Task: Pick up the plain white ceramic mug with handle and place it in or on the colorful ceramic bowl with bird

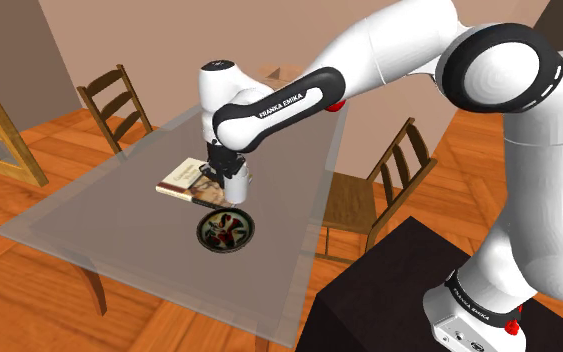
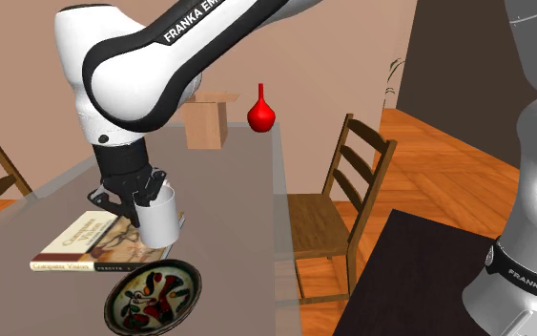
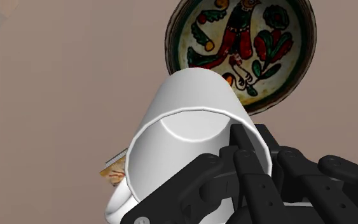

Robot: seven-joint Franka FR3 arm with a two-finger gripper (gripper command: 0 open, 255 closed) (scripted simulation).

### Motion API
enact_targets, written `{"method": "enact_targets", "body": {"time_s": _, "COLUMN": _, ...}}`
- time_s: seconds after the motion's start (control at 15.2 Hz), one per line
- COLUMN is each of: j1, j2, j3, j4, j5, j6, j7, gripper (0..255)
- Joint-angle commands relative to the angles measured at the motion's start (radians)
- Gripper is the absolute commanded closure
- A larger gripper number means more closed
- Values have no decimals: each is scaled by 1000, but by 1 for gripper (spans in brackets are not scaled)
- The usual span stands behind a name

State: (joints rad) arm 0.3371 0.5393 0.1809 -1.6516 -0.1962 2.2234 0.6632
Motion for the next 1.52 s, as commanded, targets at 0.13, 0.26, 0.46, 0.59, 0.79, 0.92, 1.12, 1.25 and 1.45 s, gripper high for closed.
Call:
{"method": "enact_targets", "body": {"time_s": 0.13, "j1": 46, "j2": 30, "j3": 6, "j4": 33, "j5": -12, "j6": -8, "j7": 56, "gripper": 255}}
{"method": "enact_targets", "body": {"time_s": 0.26, "j1": 47, "j2": 44, "j3": 3, "j4": 27, "j5": -16, "j6": 12, "j7": 59, "gripper": 255}}
{"method": "enact_targets", "body": {"time_s": 0.46, "j1": 50, "j2": 66, "j3": -1, "j4": 20, "j5": -22, "j6": 40, "j7": 65, "gripper": 255}}
{"method": "enact_targets", "body": {"time_s": 0.59, "j1": 51, "j2": 82, "j3": -4, "j4": 17, "j5": -26, "j6": 59, "j7": 68, "gripper": 255}}
{"method": "enact_targets", "body": {"time_s": 0.79, "j1": 54, "j2": 106, "j3": -8, "j4": 14, "j5": -33, "j6": 86, "j7": 74, "gripper": 255}}
{"method": "enact_targets", "body": {"time_s": 0.92, "j1": 56, "j2": 123, "j3": -11, "j4": 12, "j5": -37, "j6": 104, "j7": 77, "gripper": 255}}
{"method": "enact_targets", "body": {"time_s": 1.12, "j1": 59, "j2": 149, "j3": -16, "j4": 13, "j5": -43, "j6": 130, "j7": 82, "gripper": 255}}
{"method": "enact_targets", "body": {"time_s": 1.25, "j1": 60, "j2": 155, "j3": -17, "j4": 13, "j5": -45, "j6": 135, "j7": 84, "gripper": 255}}
{"method": "enact_targets", "body": {"time_s": 1.45, "j1": 60, "j2": 155, "j3": -17, "j4": 13, "j5": -45, "j6": 135, "j7": 84, "gripper": 255}}
